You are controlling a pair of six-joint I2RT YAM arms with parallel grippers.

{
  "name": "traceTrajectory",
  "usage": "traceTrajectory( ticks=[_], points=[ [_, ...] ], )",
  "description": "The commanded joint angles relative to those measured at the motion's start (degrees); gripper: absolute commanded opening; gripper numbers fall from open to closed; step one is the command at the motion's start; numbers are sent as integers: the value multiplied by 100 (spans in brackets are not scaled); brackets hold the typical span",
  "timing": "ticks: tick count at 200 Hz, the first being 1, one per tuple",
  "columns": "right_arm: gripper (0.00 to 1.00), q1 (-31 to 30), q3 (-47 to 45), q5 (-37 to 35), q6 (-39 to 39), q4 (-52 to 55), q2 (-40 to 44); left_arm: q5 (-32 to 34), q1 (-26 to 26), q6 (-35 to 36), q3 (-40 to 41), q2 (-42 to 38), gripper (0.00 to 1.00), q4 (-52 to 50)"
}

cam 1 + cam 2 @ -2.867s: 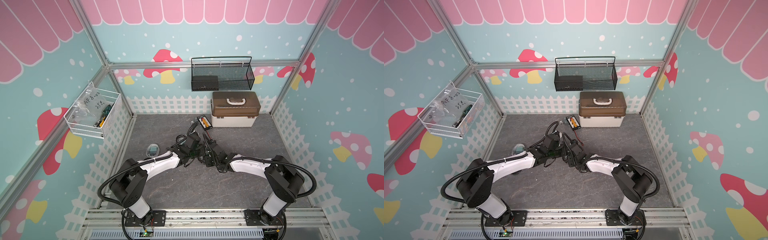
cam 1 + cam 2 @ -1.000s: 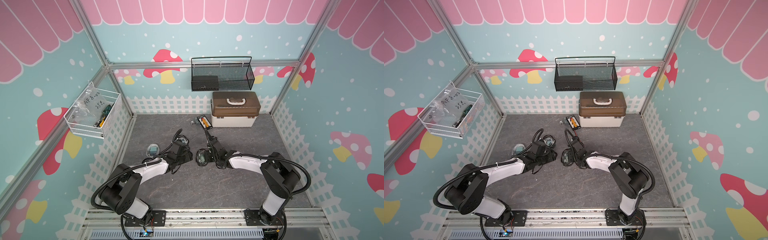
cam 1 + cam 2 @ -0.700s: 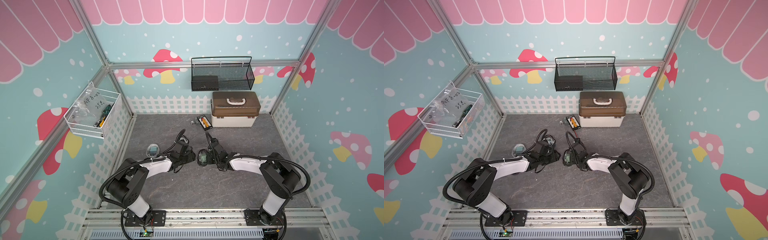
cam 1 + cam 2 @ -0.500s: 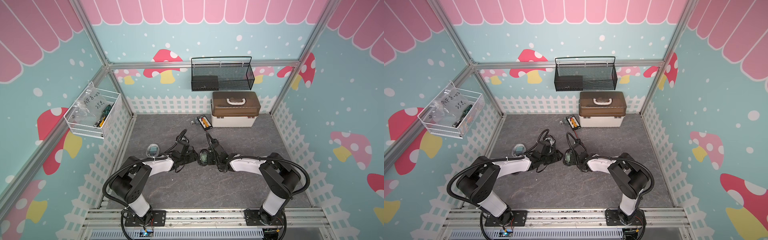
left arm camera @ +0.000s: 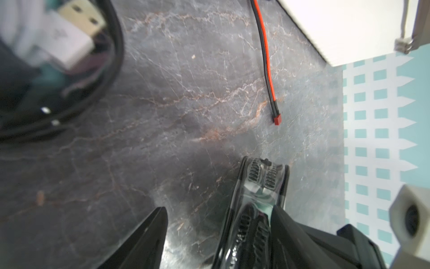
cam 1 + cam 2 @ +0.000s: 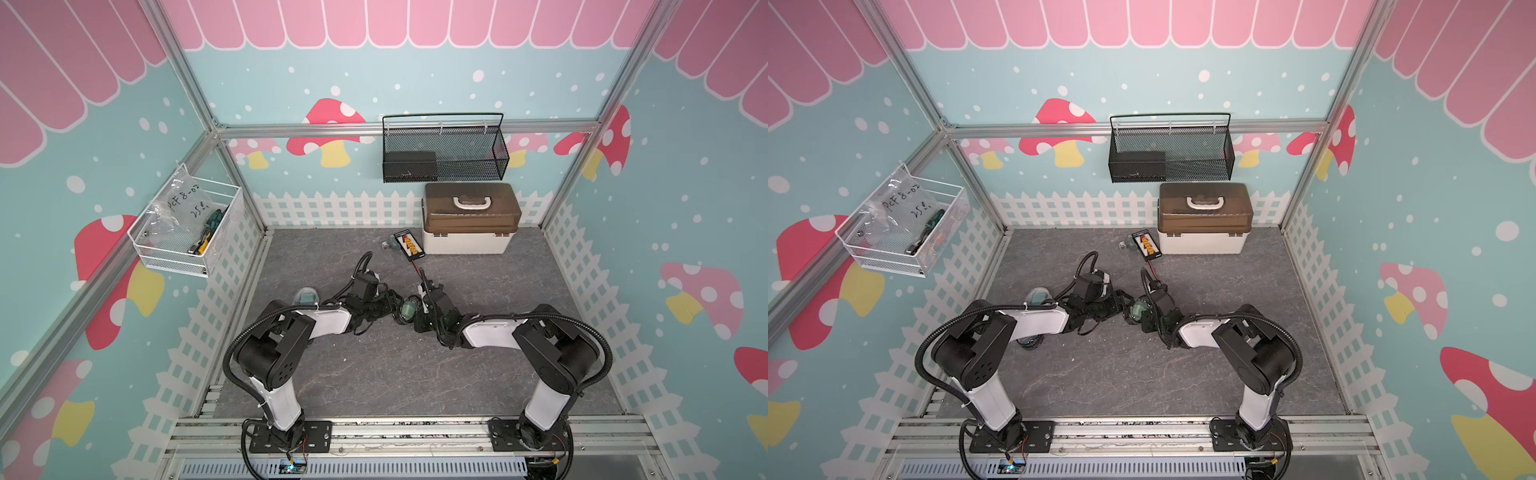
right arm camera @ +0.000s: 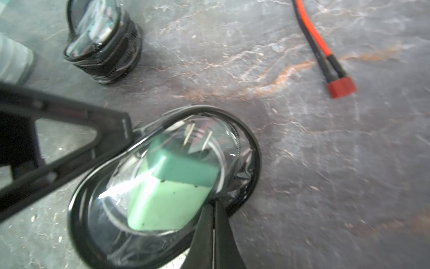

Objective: Pack away charging kits
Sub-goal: Place the plug in the storage bag, then close the storage bag at the center of the board.

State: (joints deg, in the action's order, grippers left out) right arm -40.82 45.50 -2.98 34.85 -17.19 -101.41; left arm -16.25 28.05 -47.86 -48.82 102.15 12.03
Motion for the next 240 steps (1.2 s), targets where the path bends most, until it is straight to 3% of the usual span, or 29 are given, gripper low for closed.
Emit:
traceTrajectory(
  ticks=[1, 39, 70, 98, 129, 176, 240],
  points=[
    [3, -28, -102, 352, -280, -127, -188, -186, -185, -176, 247, -222, 74, 189],
    [3, 168, 37, 474, -531, -157, -324, -117, -347, 216, 165, -580, 78, -124],
    [3, 367, 209, 635, -597, -145, -445, -596, -408, 569, -506, -138, 81, -309],
    [4, 479, 222, 635, -637, -56, -515, -753, -288, 1095, -1363, 379, 81, -1090],
    [4, 674, 406, 798, -603, 16, -696, -977, -188, 1275, -1751, 858, 79, -1399],
    [6, 829, 848, 804, -696, 364, -1047, -877, -101, 1416, -1587, 953, 75, -1687],
    [9, 948, 753, 911, -847, 410, -961, -894, 250, 1101, -979, 558, 70, -1160]
  ],
)
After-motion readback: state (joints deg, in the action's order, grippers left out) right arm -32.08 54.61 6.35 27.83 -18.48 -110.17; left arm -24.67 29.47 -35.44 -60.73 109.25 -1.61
